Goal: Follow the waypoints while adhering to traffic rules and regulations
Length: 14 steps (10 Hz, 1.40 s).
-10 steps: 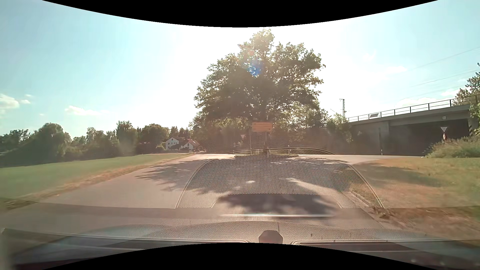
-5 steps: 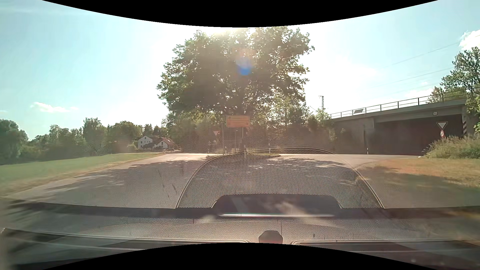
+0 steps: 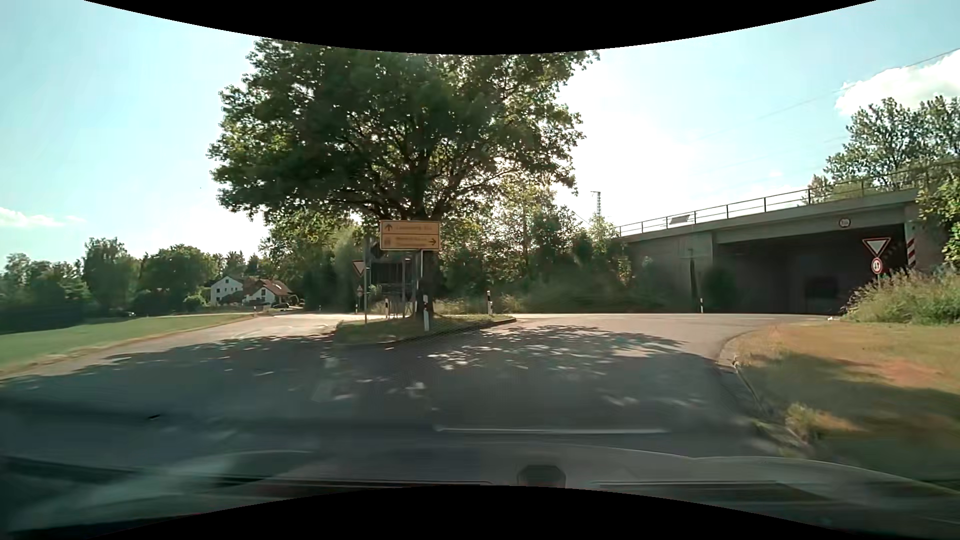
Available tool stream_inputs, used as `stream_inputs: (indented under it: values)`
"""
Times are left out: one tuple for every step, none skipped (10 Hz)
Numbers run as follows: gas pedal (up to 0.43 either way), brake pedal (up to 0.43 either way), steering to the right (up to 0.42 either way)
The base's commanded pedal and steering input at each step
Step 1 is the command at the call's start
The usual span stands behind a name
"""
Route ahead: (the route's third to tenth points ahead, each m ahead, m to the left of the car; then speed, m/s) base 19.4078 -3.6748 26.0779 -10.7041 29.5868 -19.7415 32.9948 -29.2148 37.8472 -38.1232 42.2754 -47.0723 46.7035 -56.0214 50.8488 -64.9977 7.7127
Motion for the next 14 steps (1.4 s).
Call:
stream_inputs:
  values:
    - [0.000,0.189,0.130]
    - [0.000,0.183,0.130]
    - [0.000,0.177,0.132]
    - [0.000,0.183,0.135]
    - [0.000,0.183,0.136]
    - [0.000,0.183,0.136]
    - [0.000,0.183,0.136]
    - [0.000,0.183,0.136]
    - [0.000,0.201,0.136]
    - [0.000,0.238,0.146]
    - [0.000,0.244,0.158]
    - [0.000,0.244,0.165]
    - [0.000,0.262,0.172]
    - [0.000,0.274,0.180]
